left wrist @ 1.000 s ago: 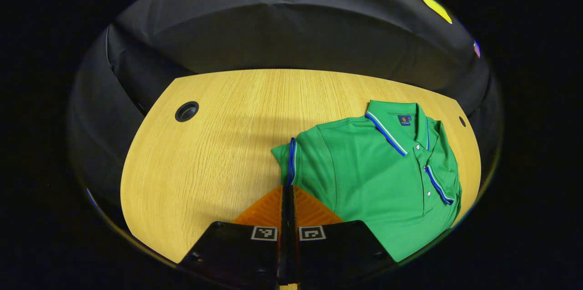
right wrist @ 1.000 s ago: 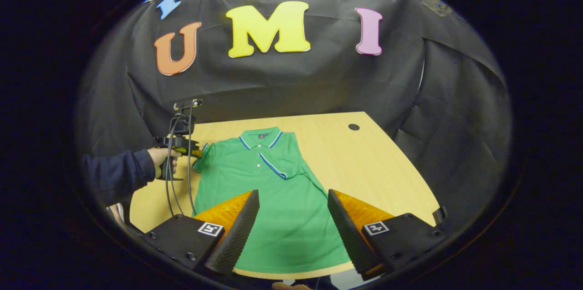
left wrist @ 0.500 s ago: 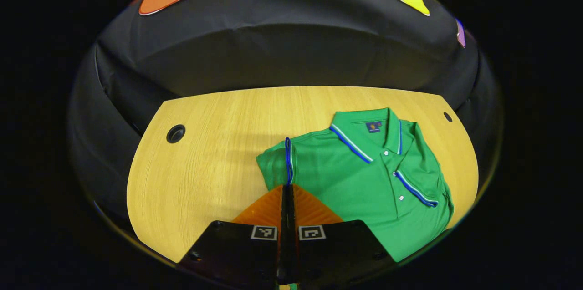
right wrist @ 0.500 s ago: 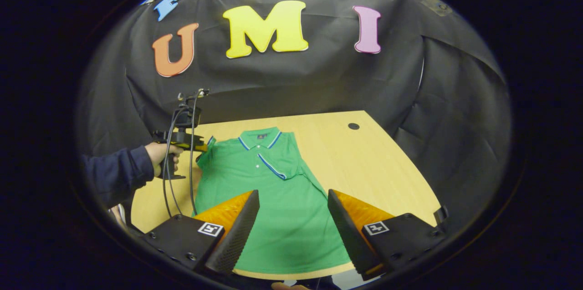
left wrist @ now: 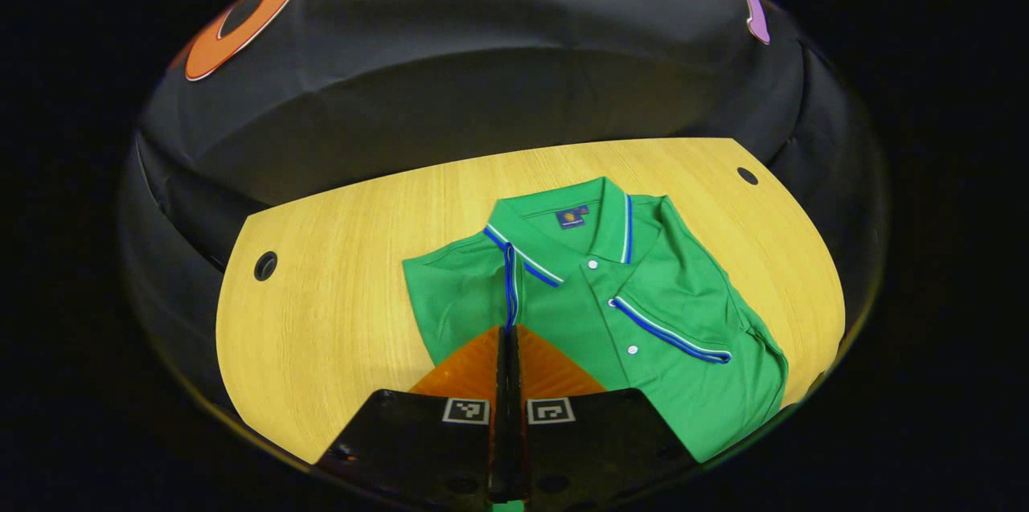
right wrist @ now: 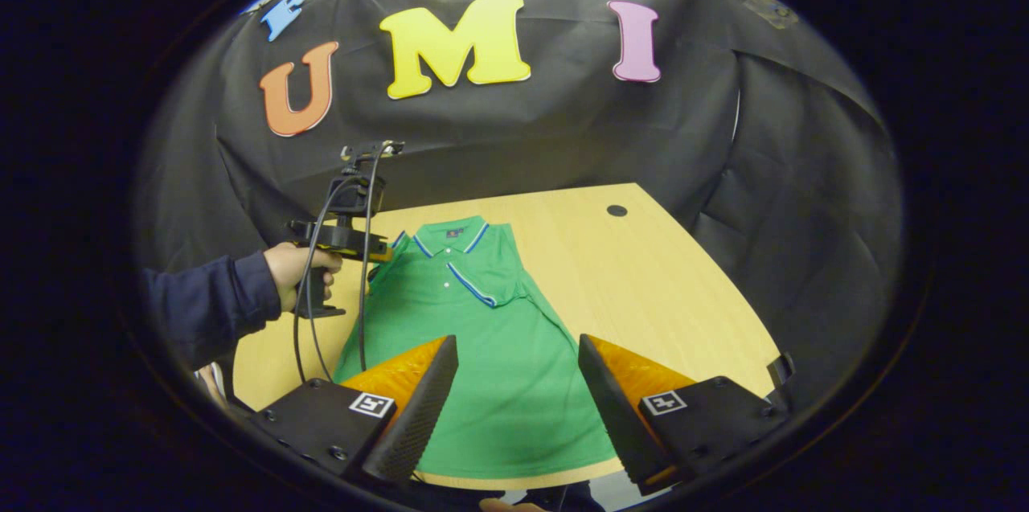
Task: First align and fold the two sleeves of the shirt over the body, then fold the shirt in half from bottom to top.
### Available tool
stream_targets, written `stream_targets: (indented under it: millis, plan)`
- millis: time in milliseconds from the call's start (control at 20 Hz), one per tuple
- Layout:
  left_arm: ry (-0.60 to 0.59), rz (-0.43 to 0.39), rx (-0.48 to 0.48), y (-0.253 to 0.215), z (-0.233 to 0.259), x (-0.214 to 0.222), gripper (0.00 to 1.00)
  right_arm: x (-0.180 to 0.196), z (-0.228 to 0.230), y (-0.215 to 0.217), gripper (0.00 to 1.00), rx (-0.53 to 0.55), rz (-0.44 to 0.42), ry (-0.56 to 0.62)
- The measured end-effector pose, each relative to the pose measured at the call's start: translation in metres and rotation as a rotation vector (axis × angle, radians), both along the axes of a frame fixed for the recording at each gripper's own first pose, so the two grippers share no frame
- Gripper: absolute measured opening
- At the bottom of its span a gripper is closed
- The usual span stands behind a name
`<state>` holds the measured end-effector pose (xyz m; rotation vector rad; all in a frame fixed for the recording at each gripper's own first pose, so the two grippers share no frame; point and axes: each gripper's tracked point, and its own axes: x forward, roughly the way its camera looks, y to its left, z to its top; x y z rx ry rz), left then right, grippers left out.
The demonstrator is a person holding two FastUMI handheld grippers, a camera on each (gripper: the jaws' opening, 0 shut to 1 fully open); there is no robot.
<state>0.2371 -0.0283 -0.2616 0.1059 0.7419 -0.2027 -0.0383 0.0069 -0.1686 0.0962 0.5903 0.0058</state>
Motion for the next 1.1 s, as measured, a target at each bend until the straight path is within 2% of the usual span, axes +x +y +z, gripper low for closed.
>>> stream_targets:
  millis: [300, 450, 550, 600, 750, 800, 900, 950, 1100]
  plan:
    - [0.046, -0.09, -0.029, -0.047, -0.013, -0.013, 0.05, -0.006, -0.004, -0.02, 0.93, -0.006, -0.023, 0.006]
    - [0.054, -0.109, -0.059, -0.062, -0.008, -0.02, 0.12, -0.006, -0.005, -0.033, 0.96, -0.002, -0.042, 0.008]
    - [0.059, -0.123, -0.073, -0.071, -0.006, -0.029, 0.14, -0.007, -0.007, -0.042, 0.93, -0.002, -0.05, 0.015]
    - [0.061, -0.125, -0.081, -0.074, -0.005, -0.032, 0.24, -0.007, -0.009, -0.046, 0.96, -0.003, -0.053, 0.016]
    - [0.057, -0.101, -0.088, -0.07, -0.001, -0.048, 0.8, -0.003, -0.015, -0.064, 0.93, -0.019, -0.079, 0.033]
    - [0.052, -0.089, -0.086, -0.067, 0.001, -0.052, 0.98, -0.002, -0.02, -0.064, 0.96, -0.005, -0.077, 0.05]
    - [0.042, -0.06, -0.08, -0.054, 0.004, -0.066, 0.98, 0.001, -0.036, -0.07, 0.93, 0.014, -0.075, 0.1]
    - [0.045, -0.052, -0.083, -0.049, 0.003, -0.074, 0.98, 0.001, -0.044, -0.073, 0.95, 0.011, -0.074, 0.127]
    - [0.048, -0.002, -0.079, -0.024, -0.004, -0.103, 0.98, 0.003, -0.077, -0.074, 0.93, -0.005, -0.031, 0.191]
